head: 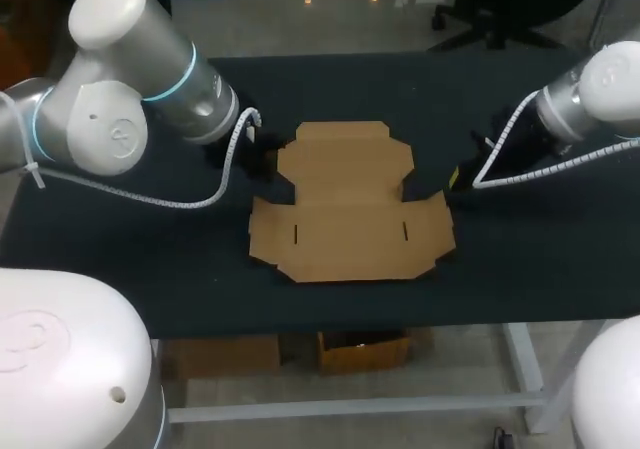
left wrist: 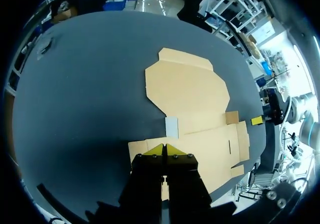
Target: Assemble the packaging by folding the flat box into shape, placing the metal phone stand inside, and closing the box properly
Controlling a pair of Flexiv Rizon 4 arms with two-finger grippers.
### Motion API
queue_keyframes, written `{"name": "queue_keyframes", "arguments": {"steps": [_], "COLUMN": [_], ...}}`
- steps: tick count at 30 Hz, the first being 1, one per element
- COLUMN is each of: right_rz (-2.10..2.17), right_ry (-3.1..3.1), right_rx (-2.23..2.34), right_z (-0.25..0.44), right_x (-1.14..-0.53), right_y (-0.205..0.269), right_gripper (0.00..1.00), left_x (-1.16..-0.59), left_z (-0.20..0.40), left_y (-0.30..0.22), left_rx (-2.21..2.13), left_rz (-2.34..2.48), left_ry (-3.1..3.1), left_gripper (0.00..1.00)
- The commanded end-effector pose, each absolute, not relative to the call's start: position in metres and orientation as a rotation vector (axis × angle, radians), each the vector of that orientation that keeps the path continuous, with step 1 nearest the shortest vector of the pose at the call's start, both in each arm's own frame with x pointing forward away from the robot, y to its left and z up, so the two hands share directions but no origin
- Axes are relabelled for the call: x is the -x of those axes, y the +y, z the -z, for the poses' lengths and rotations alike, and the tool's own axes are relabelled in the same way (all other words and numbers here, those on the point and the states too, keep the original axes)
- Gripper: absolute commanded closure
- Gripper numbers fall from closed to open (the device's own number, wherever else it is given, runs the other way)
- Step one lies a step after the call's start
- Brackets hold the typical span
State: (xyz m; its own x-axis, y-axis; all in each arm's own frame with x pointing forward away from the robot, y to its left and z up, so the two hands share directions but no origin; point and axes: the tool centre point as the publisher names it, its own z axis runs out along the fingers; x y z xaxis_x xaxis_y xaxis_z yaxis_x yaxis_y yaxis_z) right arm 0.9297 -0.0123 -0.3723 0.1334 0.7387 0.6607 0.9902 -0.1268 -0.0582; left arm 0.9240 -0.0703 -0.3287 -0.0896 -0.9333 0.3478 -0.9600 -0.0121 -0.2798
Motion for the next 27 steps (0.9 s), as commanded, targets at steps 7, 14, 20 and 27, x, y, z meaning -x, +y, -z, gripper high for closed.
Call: {"name": "queue_keyframes", "arguments": {"steps": [7, 14, 20, 27], "right_rz": [0.761, 0.789, 0.778, 0.759], "right_ry": [-1.722, -1.760, -1.793, -1.831], "right_rx": [1.920, 1.900, 1.882, 1.880], "right_z": [0.349, 0.347, 0.348, 0.351], "right_x": [-0.881, -0.847, -0.821, -0.797], "right_y": [-0.038, -0.048, -0.051, -0.052], "right_gripper": [1.00, 1.00, 1.00, 1.00], "left_x": [-0.873, -0.840, -0.810, -0.785], "left_z": [0.307, 0.308, 0.310, 0.319], "left_y": [-0.055, -0.053, -0.054, -0.050], "left_rx": [-2.093, -2.079, -2.061, -2.051], "left_rz": [-0.738, -0.745, -0.755, -0.741], "left_ry": [-2.167, -2.152, -2.136, -2.088], "left_gripper": [1.00, 1.00, 1.00, 1.00]}}
